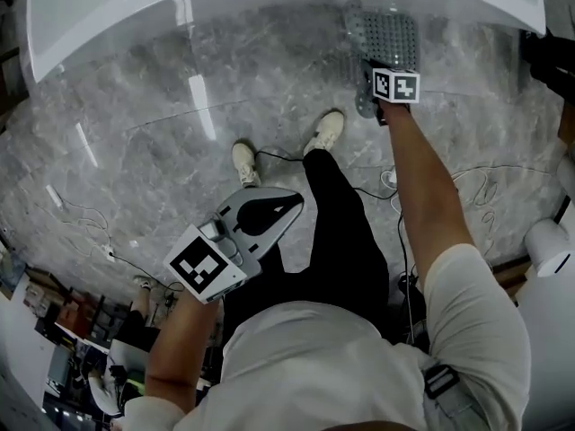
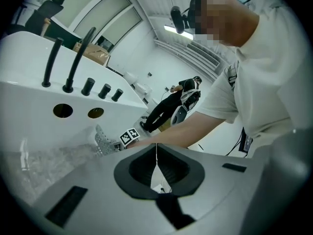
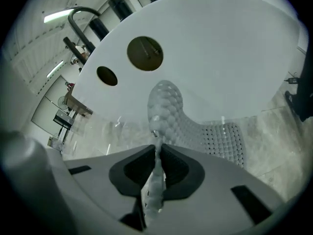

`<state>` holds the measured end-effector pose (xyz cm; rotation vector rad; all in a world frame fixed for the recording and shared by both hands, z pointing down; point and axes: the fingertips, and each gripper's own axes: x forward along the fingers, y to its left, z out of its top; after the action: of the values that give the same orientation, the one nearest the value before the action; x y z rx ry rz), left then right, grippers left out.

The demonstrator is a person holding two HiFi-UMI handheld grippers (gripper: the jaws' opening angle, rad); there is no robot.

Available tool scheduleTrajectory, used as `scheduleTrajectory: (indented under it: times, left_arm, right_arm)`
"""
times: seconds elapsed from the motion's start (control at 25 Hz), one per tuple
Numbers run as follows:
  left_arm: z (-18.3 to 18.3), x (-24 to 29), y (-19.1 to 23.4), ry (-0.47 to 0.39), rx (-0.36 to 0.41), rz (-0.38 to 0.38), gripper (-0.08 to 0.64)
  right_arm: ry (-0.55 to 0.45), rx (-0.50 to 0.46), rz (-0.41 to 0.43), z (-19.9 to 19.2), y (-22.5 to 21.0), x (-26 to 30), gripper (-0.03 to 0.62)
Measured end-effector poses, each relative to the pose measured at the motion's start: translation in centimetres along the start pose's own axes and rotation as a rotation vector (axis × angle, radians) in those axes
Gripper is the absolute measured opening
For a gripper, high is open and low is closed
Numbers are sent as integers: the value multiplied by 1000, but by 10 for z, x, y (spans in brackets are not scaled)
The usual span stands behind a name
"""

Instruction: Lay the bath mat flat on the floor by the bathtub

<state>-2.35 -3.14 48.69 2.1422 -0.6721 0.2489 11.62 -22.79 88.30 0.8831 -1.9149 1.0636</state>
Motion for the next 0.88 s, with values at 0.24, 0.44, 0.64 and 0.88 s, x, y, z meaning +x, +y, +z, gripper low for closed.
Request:
scheduleTrajectory:
  times: [0.24, 0.44, 0.64, 0.88]
  left_arm:
    - [-27, -40, 29, -40, -46, 70, 20]
    - [-50, -62, 41, -79, -88, 108, 20]
    - [-63, -81, 48, -90, -130, 121, 20]
    - [-78, -95, 49, -109, -157, 132, 20]
  right_arm:
    - [56, -48, 46, -9, 61, 67, 54]
    - [71, -97, 79, -2, 98, 104, 57]
    - [95, -127, 108, 4, 136, 129, 64]
    - [77, -141, 129, 3, 169, 143, 70]
